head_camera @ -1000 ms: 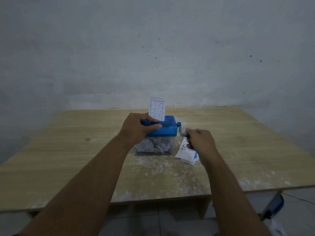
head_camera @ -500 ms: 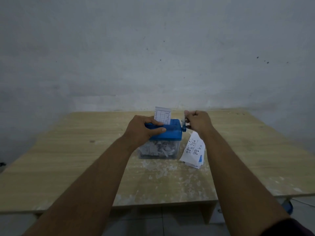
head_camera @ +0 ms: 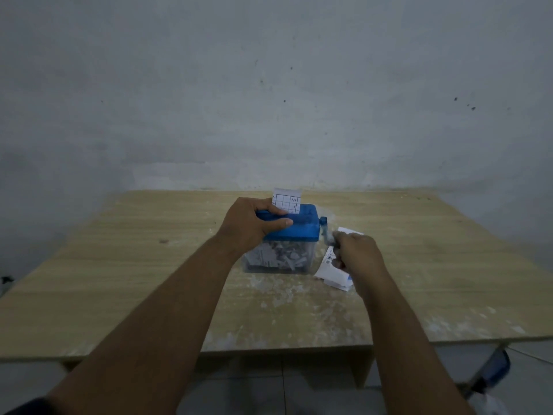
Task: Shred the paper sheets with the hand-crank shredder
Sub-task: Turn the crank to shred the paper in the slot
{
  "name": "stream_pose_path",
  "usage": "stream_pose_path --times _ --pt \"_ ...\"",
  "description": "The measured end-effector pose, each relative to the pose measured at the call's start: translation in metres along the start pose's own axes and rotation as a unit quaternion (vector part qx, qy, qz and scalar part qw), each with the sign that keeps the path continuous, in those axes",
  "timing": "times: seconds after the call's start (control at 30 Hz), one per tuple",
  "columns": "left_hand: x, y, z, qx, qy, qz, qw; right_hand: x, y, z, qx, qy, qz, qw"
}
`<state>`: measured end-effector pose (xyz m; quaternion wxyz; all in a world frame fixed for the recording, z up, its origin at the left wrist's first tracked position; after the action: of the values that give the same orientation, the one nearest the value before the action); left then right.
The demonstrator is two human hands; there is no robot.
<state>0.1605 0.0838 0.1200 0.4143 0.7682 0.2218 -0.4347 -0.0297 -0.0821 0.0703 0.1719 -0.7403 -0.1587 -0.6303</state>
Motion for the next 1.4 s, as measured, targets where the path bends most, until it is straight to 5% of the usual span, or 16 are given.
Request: stream_pose_path --times 0.47,0.8,1.0,1.4 --pt "-0.004 0.000 -0.002 0.020 0.022 -0.013 0.999 0.091 0.045 0.010 0.017 0.016 -0.119 0.993" --pt "-0.001 -0.002 0.002 0.018 -0.038 -0.015 0.999 0.004 0.058 0.030 0.035 -0.120 -0.024 0.992" --pt "0.006 -0.001 0.001 0.008 -0.051 -0.016 0.999 -0.020 0.006 0.007 -0.029 -0.114 -0.041 0.992" --pt "0.003 0.003 -0.001 0.029 -0.018 -0.012 0.999 0.089 0.015 -0.002 0.007 -0.030 -0.120 0.992"
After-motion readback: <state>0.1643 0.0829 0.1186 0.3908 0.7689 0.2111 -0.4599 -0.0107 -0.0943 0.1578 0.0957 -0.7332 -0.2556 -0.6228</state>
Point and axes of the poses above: each hand's wrist, its own y-axis towards the middle knuckle, its own z-axis out of the palm, x = y × z, the point moved 7 cm from there along y, towards the middle knuckle, and after that the axes turned 8 degrees about -x, right-handed, at the moved point
